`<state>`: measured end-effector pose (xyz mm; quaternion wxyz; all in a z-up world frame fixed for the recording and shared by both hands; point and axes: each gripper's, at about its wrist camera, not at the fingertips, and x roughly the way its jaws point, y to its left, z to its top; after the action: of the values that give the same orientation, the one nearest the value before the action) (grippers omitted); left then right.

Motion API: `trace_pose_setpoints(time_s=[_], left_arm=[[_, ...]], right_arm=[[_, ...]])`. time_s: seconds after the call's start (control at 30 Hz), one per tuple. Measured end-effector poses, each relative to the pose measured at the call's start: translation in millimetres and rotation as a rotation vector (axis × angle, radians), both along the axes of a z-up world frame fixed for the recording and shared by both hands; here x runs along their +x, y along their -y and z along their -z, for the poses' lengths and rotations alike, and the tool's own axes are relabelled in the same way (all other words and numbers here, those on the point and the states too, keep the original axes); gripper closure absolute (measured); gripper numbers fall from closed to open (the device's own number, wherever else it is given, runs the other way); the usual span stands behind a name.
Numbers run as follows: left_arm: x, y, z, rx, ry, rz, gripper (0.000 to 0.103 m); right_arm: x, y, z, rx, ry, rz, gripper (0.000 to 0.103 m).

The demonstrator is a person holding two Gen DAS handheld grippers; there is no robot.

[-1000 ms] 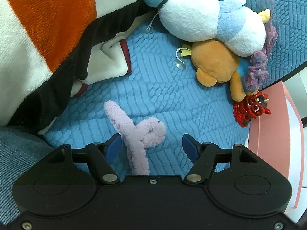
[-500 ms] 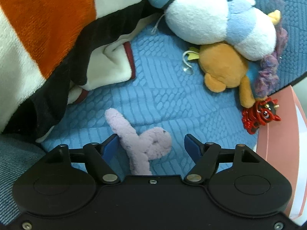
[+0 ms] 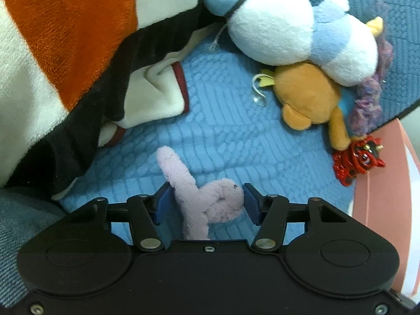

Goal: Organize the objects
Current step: 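Lift the panda with the right gripper while the left gripper lifts the pink plush, then carry the panda and pink plush together over the pink box with both grippers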

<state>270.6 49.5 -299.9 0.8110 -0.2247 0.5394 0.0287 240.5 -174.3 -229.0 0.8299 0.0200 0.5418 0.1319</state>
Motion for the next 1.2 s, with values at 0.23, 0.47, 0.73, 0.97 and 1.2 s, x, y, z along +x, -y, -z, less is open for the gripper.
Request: trace_pose_setpoints(time_s=[0.23,0.47,0.73,0.97,1.2], left_arm=[[-9,8,-14,-0.021,0.013,0.062,0.049],[-18,17,-35,-0.041,0.033,0.109,0.049],[-26,29,-68,-0.062,0.059,0.163,0.049],[-30,38,-102,-0.079,0.089,0.200,0.049],[-34,44,-141,-0.098,0.140,0.222,0.049]], right_arm=[[-10,-6,-20,-0.017,0.046,-0.114,0.054],[-12,-1,-34,-0.006,0.055,-0.134,0.054],[-15,0,-60,0.010,0.078,-0.165,0.054],[-13,8,-92,0.048,0.096,-0.175,0.054],[-12,17,-125,0.078,0.130,-0.162,0.054]])
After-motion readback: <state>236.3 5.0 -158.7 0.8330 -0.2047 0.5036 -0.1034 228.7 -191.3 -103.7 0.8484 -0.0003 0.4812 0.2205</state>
